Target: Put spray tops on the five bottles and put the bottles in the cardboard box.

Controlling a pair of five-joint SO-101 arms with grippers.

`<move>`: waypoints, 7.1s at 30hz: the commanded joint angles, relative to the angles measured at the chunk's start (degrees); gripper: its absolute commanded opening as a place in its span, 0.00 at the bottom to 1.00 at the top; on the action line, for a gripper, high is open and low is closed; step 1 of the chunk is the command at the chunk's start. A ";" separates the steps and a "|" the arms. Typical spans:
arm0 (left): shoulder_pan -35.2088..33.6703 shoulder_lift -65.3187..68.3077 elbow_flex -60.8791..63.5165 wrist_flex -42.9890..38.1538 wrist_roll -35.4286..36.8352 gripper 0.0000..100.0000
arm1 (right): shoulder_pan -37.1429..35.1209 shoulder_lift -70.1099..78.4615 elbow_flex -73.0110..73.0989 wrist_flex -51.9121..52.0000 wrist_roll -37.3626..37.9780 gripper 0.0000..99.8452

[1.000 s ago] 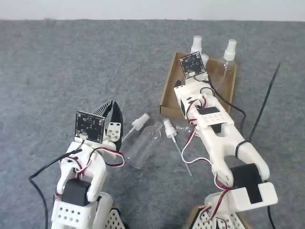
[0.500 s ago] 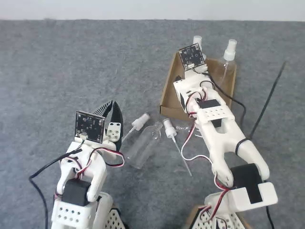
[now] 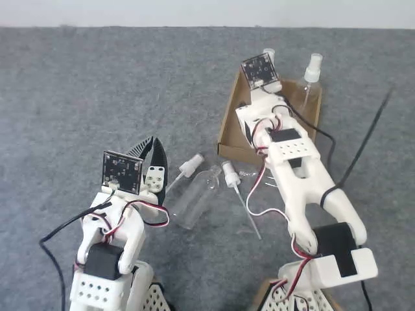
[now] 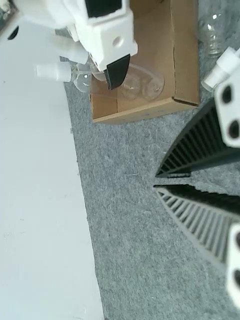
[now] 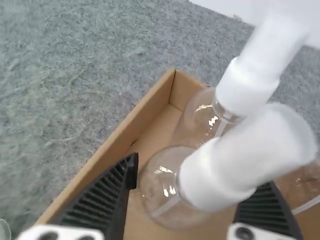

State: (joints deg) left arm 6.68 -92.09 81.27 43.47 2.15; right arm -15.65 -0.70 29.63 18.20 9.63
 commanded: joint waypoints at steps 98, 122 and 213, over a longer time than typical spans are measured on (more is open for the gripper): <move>-0.18 0.53 -0.31 -1.93 -0.26 0.01 | 2.15 -17.36 17.93 44.97 32.18 0.17; -2.37 13.01 -14.37 7.56 -1.23 0.01 | 50.07 -17.36 20.31 44.35 55.91 0.15; 0.18 42.29 -28.97 21.54 -10.02 0.01 | 55.08 12.88 -17.67 55.60 47.56 0.06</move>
State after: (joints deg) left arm 7.03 -47.87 52.70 66.59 -8.31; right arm 38.86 13.54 16.26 73.05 56.57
